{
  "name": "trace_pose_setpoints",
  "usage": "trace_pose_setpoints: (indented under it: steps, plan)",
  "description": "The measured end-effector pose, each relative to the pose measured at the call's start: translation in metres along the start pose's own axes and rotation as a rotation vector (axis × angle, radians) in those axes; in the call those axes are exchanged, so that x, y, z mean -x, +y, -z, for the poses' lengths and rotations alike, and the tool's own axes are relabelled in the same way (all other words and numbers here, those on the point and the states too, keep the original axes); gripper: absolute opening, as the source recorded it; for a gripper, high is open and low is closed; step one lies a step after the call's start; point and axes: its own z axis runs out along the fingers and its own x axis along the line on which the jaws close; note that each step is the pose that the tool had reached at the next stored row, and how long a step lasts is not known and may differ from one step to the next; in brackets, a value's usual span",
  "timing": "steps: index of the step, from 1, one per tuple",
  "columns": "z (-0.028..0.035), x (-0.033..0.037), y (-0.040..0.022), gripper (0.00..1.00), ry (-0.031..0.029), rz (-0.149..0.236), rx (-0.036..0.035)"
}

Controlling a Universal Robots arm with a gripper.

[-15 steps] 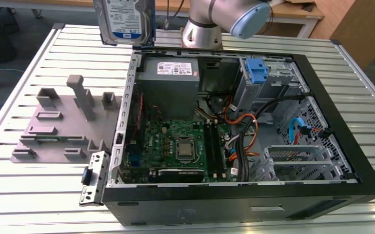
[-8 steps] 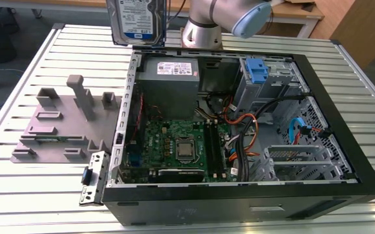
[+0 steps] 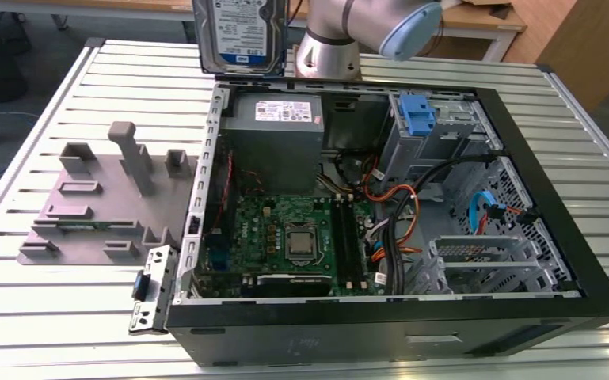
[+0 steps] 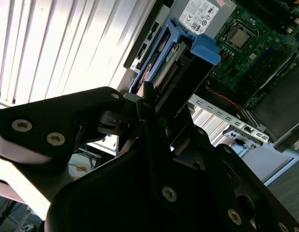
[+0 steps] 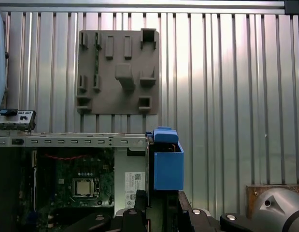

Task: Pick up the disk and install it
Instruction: 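Pick up the disk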

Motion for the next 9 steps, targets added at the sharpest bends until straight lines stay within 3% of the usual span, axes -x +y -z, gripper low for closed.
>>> trace_pose_setpoints:
  steps: [9]
  plan:
    - [0.0009,0.0009,-0.0234,0.35,0.0000,0.000,0.0000]
